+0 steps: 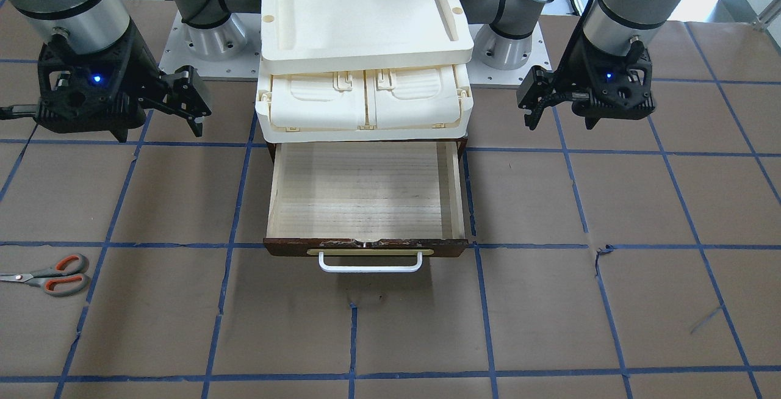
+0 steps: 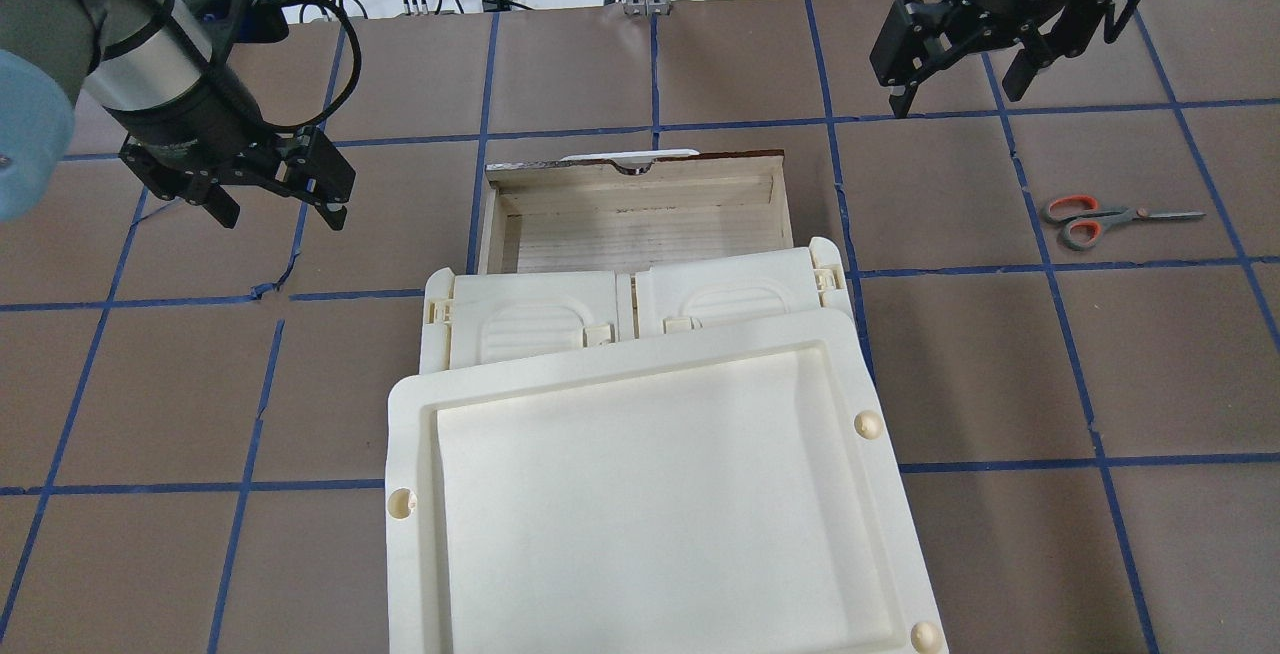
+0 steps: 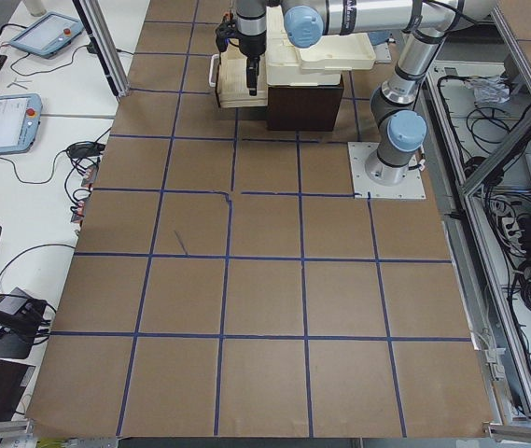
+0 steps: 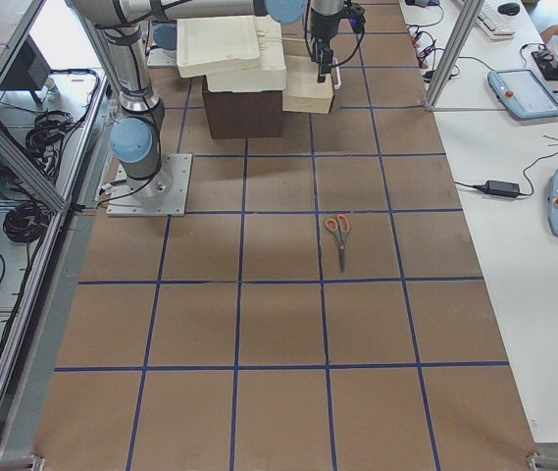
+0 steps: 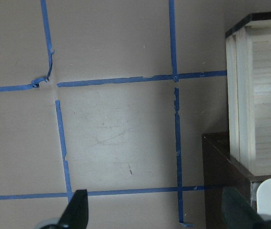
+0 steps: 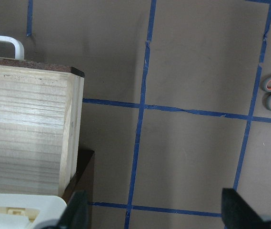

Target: Put scissors in drawer and close it

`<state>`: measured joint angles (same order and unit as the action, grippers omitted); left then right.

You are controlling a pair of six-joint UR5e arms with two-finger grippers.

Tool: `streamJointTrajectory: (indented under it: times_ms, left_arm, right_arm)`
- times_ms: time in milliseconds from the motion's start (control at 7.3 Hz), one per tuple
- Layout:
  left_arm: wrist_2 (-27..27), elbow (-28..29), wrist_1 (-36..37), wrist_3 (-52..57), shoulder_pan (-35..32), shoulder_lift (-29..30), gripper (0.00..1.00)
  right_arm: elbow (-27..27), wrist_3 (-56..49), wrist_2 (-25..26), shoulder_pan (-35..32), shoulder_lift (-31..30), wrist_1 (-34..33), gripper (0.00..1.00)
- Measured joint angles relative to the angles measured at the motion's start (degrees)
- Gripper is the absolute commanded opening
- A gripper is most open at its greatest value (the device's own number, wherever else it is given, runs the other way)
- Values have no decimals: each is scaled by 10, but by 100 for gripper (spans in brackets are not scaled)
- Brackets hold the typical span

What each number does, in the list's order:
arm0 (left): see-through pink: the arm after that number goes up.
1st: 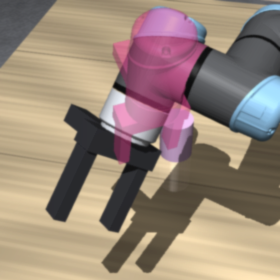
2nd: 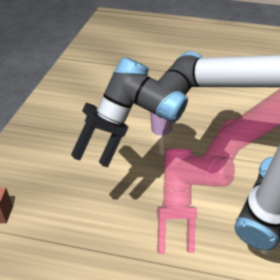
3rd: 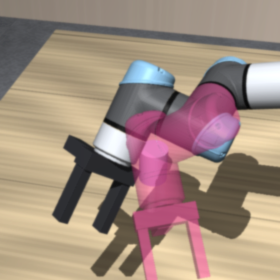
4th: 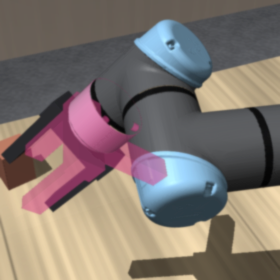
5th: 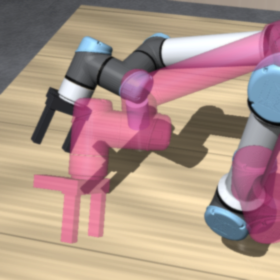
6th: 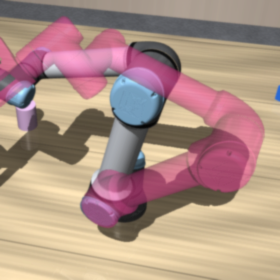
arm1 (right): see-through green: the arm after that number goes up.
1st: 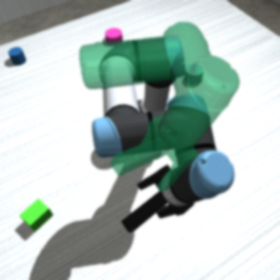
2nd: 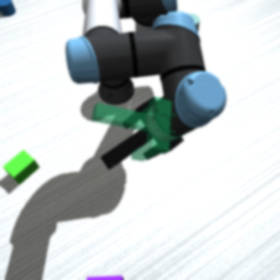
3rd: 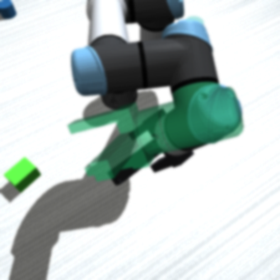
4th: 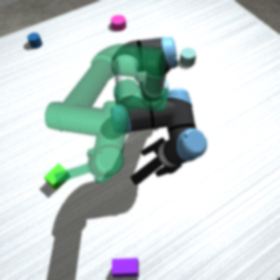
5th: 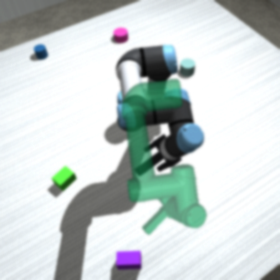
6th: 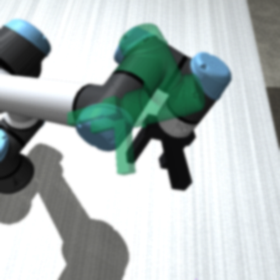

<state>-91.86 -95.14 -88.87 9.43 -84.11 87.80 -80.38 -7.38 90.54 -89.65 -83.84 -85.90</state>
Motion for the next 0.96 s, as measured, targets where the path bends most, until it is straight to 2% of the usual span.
streamJointTrajectory:
  times_ms: [959]
  left_arm:
    - [-2,-1,-2,4,0,0,100]
  right_arm:
    - [-20,3,3,2,-12,1,100]
